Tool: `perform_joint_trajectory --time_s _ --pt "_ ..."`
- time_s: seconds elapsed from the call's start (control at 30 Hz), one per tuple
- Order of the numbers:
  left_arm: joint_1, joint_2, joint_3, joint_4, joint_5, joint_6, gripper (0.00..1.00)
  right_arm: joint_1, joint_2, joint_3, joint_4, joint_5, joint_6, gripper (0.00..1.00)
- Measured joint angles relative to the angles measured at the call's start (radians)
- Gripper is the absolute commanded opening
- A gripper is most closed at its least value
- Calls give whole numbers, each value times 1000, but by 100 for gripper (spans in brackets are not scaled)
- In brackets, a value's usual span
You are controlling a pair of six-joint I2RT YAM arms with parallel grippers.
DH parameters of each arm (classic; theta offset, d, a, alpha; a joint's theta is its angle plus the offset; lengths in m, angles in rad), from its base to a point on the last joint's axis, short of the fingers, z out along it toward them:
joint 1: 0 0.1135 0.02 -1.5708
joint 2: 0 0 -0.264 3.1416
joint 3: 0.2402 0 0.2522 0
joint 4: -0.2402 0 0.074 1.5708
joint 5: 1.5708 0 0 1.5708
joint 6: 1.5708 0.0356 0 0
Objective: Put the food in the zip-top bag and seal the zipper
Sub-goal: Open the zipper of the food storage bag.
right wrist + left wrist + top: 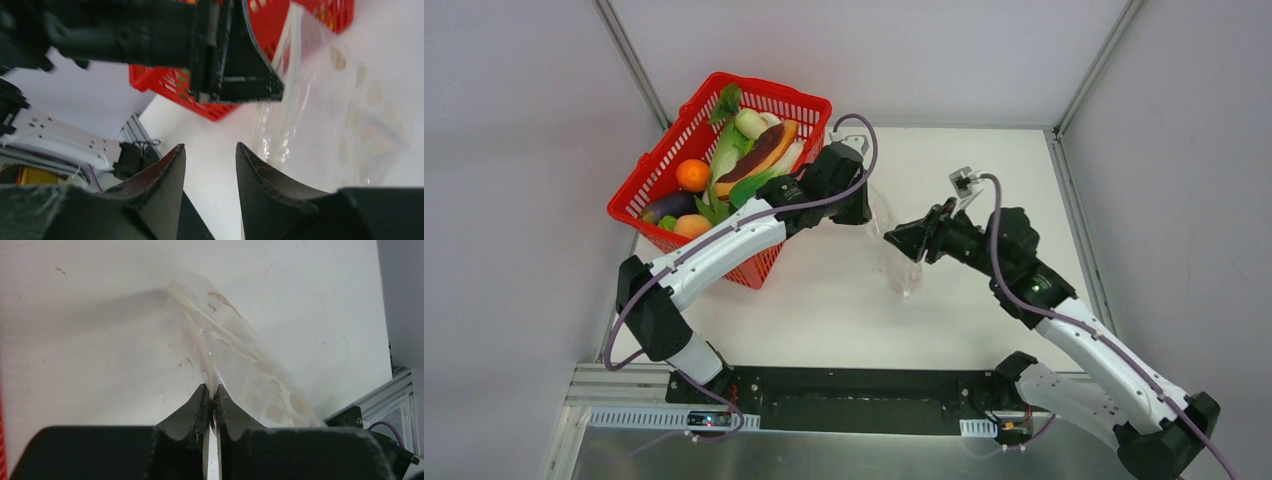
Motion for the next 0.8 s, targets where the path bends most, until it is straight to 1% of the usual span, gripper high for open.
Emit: perform_joint_trajectory --time_s 0.17,0.23,0.33,0.53,0.6,0.67,0.8 --pt "0 0 0 0 0 3 8 0 -86 80 -51 110 3 52" --pt "0 0 0 1 4 3 8 0 -84 111 -82 149 3 58" --pt "0 0 0 3 9 2 8 0 -43 142 -132 190 6 59" --pt "0 0 0 8 27 2 8 8 135 197 -263 241 30 58" --pt "0 -1 0 8 28 2 8 21 164 198 -299 268 28 58" --pt "0 -2 0 7 28 2 8 42 180 213 -343 306 20 61" --pt "0 -2 5 -15 24 -7 8 110 201 282 -394 410 -13 64"
